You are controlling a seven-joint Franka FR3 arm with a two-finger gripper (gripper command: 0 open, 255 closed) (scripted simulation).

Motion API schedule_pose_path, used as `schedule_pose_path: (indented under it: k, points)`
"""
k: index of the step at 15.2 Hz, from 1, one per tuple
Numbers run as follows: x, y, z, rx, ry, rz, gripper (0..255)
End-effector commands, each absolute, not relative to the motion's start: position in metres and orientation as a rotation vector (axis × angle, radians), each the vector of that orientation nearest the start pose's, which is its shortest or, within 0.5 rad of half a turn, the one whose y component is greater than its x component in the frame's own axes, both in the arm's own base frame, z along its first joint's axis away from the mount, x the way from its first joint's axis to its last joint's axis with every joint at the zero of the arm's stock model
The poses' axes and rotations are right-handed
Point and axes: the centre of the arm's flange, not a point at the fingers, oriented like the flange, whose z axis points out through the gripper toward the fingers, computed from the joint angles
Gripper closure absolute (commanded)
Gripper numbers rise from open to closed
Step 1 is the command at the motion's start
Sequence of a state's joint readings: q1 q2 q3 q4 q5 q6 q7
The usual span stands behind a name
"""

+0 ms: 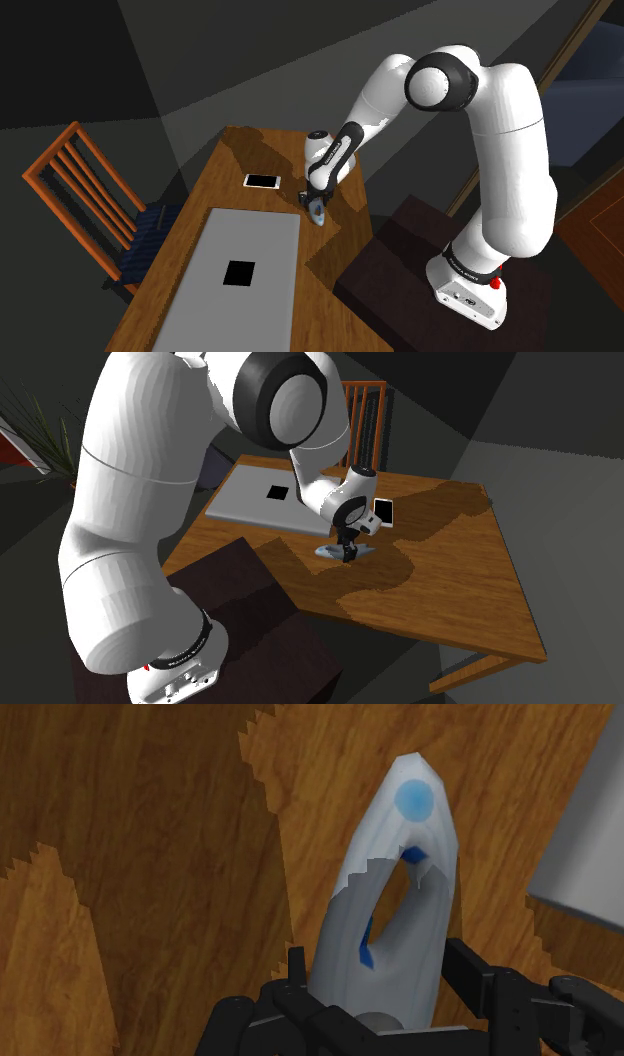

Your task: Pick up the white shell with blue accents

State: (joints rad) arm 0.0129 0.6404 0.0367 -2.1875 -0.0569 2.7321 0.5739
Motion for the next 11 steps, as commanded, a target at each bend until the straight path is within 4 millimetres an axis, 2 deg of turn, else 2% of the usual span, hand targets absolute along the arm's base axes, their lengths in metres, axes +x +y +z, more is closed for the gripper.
schedule_pose_path:
  k: [1, 4, 11]
  points:
    - [0.528, 0.030, 0.083, -3.076, 0.748, 0.144, 255]
    - [0.528, 0.030, 0.082, -3.076, 0.748, 0.144, 255]
    - [0.528, 0.030, 0.119, -3.076, 0.748, 0.144, 255]
